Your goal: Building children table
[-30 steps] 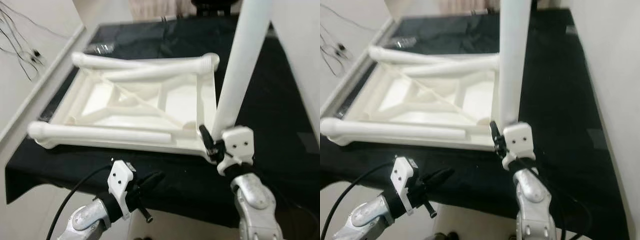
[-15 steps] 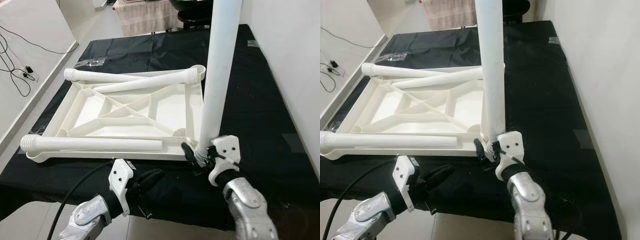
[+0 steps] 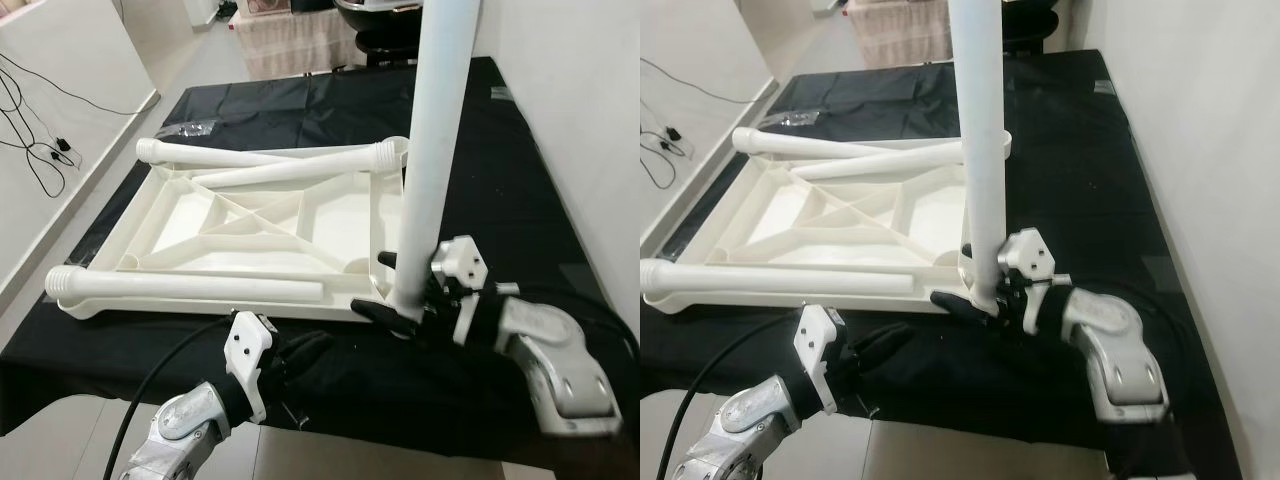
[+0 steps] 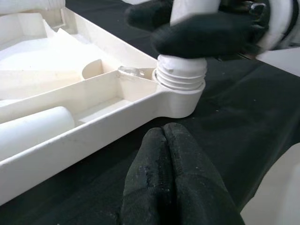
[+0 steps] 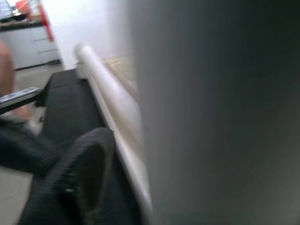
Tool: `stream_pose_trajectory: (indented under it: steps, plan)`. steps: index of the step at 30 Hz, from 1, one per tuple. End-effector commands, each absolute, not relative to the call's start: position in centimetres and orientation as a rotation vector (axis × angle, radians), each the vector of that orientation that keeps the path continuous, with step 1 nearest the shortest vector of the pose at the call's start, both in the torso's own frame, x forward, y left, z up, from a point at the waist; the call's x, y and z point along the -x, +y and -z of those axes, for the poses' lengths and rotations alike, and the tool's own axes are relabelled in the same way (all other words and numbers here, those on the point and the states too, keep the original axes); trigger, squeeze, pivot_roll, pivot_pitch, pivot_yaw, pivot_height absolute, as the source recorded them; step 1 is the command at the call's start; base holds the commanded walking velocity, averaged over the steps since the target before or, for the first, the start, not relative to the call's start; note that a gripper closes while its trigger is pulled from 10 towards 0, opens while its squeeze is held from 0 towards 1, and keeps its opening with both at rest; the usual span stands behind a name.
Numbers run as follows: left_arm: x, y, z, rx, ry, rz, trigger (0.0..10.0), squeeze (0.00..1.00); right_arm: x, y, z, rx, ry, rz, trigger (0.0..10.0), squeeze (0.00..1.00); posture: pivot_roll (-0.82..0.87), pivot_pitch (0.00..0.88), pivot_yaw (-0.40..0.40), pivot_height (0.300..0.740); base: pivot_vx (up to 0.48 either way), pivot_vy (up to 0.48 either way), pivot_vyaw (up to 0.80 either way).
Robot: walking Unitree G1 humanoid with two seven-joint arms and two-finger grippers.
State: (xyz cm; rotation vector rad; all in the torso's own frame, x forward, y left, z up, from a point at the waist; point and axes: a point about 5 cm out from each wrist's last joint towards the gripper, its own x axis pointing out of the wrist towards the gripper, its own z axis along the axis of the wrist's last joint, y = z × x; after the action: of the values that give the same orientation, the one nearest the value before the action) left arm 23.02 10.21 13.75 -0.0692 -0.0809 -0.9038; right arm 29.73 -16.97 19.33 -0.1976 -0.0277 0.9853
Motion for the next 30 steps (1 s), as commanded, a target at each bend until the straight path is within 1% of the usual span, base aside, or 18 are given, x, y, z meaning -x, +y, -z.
stream_pose_trajectory:
  steps: [1, 6, 10, 12, 14, 16, 17, 18, 19, 20, 21, 22, 23, 24, 25, 27, 30]
  plan:
    - [-23.0, 10.4, -13.1, 0.057, -0.058, 0.892, 10.0, 0.00, -30.1, -16.7, -19.3, 0.179, -0.035, -1.013, 0.0, 0.00, 0.07, 0.147, 0.096, 0.740, 0.000, 0.000, 0.00]
    - [-23.2, 10.3, -13.1, 0.054, -0.065, 0.889, 10.0, 0.00, -30.7, -17.5, -19.6, 0.152, -0.038, -1.025, 0.0, 0.00, 0.07, 0.147, 0.095, 0.740, 0.000, 0.000, 0.00]
    - [-23.3, 10.2, -13.1, 0.058, -0.071, 0.887, 10.0, 0.00, -30.3, -18.3, -18.9, 0.120, -0.019, -1.030, 0.0, 0.00, 0.06, 0.150, 0.097, 0.740, 0.000, 0.000, 0.00]
    - [-23.3, 10.2, -13.1, 0.058, -0.071, 0.887, 10.0, 0.00, -30.3, -18.3, -18.9, 0.120, -0.019, -1.030, 0.0, 0.00, 0.06, 0.150, 0.097, 0.740, 0.000, 0.000, 0.00]
    - [-23.4, 10.2, -13.1, 0.061, -0.074, 0.888, 10.0, 0.00, -29.7, -19.1, -17.9, 0.114, 0.005, -0.965, 0.0, 0.00, 0.03, 0.162, 0.088, 0.740, 0.000, 0.000, 0.00]
    - [-23.4, 10.2, -13.1, 0.061, -0.074, 0.888, 10.0, 0.00, -29.7, -19.1, -17.9, 0.114, 0.005, -0.965, 0.0, 0.00, 0.03, 0.162, 0.088, 0.740, 0.000, 0.000, 0.00]
    - [-23.5, 10.2, -13.2, 0.062, -0.077, 0.888, 10.0, 0.00, -29.2, -18.8, -16.9, 0.115, 0.038, -0.886, 0.0, 0.00, 0.02, 0.165, 0.084, 0.740, 0.000, 0.000, 0.00]
    - [-23.5, 10.2, -13.2, 0.062, -0.077, 0.888, 10.0, 0.00, -29.2, -18.8, -16.9, 0.115, 0.038, -0.886, 0.0, 0.00, 0.02, 0.165, 0.084, 0.740, 0.000, 0.000, 0.00]
    - [-23.5, 10.4, -13.2, 0.062, -0.080, 0.885, 10.0, 0.00, -29.3, -18.2, -14.7, 0.184, 0.121, -0.452, 0.0, 0.00, -0.01, 0.168, 0.089, 0.740, 0.000, 0.000, 0.00]
    - [-23.5, 10.4, -13.2, 0.062, -0.083, 0.883, 10.0, 0.00, -27.7, -16.5, -13.3, 0.198, 0.163, -0.254, 0.0, 0.00, -0.01, 0.178, 0.091, 0.740, 0.000, 0.000, 0.00]
    - [-23.5, 10.4, -13.2, 0.062, -0.083, 0.883, 10.0, 0.00, -27.7, -16.5, -13.3, 0.198, 0.163, -0.254, 0.0, 0.00, -0.01, 0.178, 0.091, 0.740, 0.000, 0.000, 0.00]
    - [-23.6, 10.6, -13.2, 0.062, -0.084, 0.882, 10.0, 0.00, -26.6, -15.3, -13.0, 0.246, 0.165, -0.141, 0.0, 0.00, 0.00, 0.178, 0.101, 0.740, 0.000, 0.000, 0.00]
    - [-23.7, 10.6, -13.2, 0.058, -0.085, 0.880, 10.0, 0.00, -26.3, -14.0, -13.2, 0.299, 0.137, -0.162, 0.0, 0.00, -0.01, 0.176, 0.107, 0.740, 0.000, 0.000, 0.00]
    - [-23.7, 10.6, -13.2, 0.058, -0.085, 0.880, 10.0, 0.00, -26.3, -14.0, -13.2, 0.299, 0.137, -0.162, 0.0, 0.00, -0.01, 0.176, 0.107, 0.740, 0.000, 0.000, 0.00]
    - [-23.9, 10.6, -13.1, 0.051, -0.084, 0.872, 10.0, 0.00, -27.2, -14.2, -13.0, 0.277, 0.125, -0.202, 0.0, 0.00, -0.01, 0.166, 0.102, 0.740, 0.000, 0.000, 0.00]
    - [-24.0, 10.6, -13.1, 0.050, -0.083, 0.869, 10.0, 0.00, -27.5, -14.5, -12.7, 0.265, 0.136, -0.197, 0.0, 0.00, -0.01, 0.165, 0.100, 0.740, 0.000, 0.000, 0.00]
    - [-24.2, 10.7, -13.1, 0.048, -0.082, 0.866, 10.0, 0.00, -27.7, -14.2, -12.4, 0.266, 0.154, -0.221, 0.0, 0.00, -0.01, 0.163, 0.100, 0.740, 0.000, 0.000, 0.00]
